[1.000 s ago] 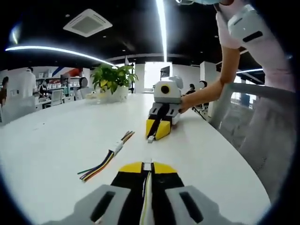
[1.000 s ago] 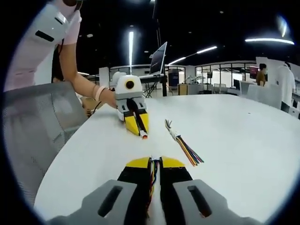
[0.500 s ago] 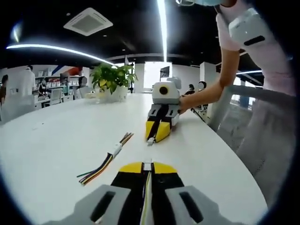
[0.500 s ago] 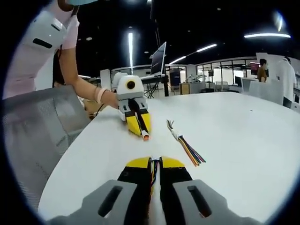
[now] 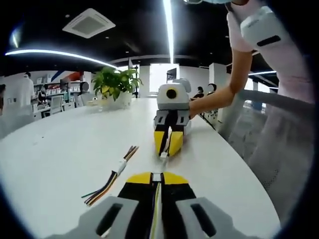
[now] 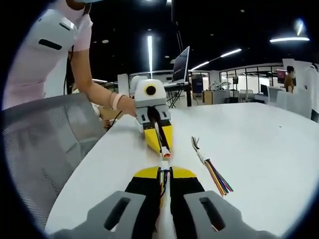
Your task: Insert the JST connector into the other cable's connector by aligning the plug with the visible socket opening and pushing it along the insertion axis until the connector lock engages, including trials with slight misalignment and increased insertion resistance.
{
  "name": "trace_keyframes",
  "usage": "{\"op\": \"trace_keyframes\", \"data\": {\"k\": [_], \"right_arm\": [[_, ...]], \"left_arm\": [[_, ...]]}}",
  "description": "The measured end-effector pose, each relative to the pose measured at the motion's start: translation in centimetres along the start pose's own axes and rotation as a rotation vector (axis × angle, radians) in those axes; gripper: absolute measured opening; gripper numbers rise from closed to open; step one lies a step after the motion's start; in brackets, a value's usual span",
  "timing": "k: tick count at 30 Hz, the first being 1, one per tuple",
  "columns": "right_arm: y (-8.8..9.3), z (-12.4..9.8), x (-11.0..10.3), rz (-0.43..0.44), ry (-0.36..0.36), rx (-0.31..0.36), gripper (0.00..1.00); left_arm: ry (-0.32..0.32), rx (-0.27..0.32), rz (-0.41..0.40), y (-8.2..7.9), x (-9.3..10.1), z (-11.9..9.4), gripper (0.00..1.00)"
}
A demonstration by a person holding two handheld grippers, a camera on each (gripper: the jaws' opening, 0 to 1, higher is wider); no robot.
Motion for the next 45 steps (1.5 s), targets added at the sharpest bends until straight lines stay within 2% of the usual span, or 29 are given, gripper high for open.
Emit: {"op": "trace_keyframes", "data": {"k": [6, 21, 28, 34, 39, 45], "right_arm": [[-0.4, 0.2, -0.5, -0.025, -0.003, -0.008, 0.03], [0.0, 0.5, -1.3, -0.041, 0.000, -0.054, 0.03], [0.0, 1.0, -2.2, -0.055, -0.023, -0.075, 0.03], [-0.1, 1.2, -2.8, -0.071, -0.051, -0.098, 0.03], [-0.9, 0.7, -3.1, -0.012, -0.069, -0.037, 0.03], [-1.0, 0.3, -2.8, 0.002, -0.062, -0.025, 0.02]], "left_arm": [[0.023, 0.001, -0.001, 0.1, 0.0, 0.2, 0.00], [0.061, -0.015, -0.010, 0.4, 0.3, 0.6, 0.00], [0.075, -0.023, -0.024, 0.4, 0.6, 0.8, 0.00], [0.104, -0.032, 0.004, 0.2, 1.0, 1.1, 0.00], [0.112, 0.024, -0.014, -0.7, 0.9, 1.0, 0.00], [0.109, 0.035, -0.026, -0.8, 0.9, 1.4, 0.00]]}}
Point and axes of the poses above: the point that each gripper's makers call its tool centre point, and the gripper's own axes: z roughly forward along the fingers, x roughly to its right, y roughly out of its underside, the point moved 2 cm from there along -z, roughly backward along the fingers, and after that the axes turned 8 degrees about z, right-handed, at the moved point
